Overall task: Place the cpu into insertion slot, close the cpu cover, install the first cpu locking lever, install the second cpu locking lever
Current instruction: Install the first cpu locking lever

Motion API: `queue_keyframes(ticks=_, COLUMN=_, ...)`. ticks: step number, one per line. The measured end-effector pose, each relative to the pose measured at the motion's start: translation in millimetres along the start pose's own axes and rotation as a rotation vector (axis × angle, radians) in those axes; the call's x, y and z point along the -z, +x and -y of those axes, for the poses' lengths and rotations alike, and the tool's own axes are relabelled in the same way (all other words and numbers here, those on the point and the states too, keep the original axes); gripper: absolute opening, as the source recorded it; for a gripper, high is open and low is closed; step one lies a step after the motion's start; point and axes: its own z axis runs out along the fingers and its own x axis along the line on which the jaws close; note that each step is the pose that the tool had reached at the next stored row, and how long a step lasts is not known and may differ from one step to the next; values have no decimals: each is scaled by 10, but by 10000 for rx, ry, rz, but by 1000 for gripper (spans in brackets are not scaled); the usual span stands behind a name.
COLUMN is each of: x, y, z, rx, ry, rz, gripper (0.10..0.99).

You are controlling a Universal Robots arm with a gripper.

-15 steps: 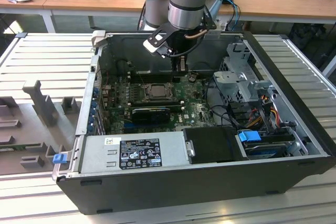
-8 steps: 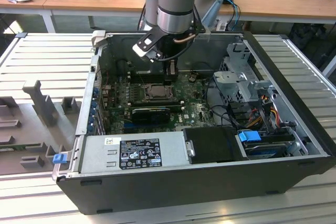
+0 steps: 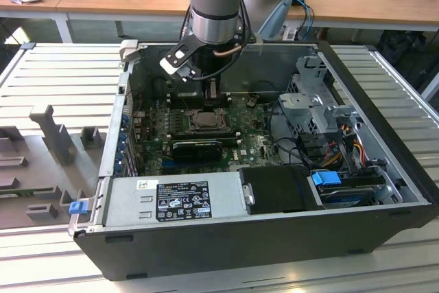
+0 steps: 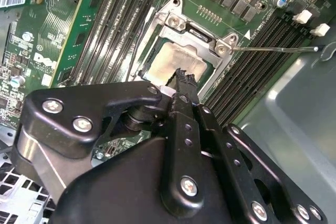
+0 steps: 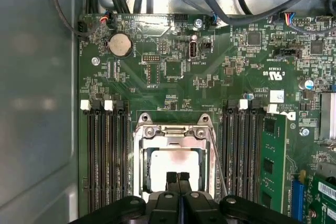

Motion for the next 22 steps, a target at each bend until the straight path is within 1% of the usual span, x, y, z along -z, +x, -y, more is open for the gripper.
queue_keyframes(ticks=12, x=91, y=2, z=1, rx=-2, ry=0, rz=-1, gripper=106)
queue_keyframes(ticks=22, x=248, y=4, z=3, rx=-7, ry=-1, rz=-1, gripper=106)
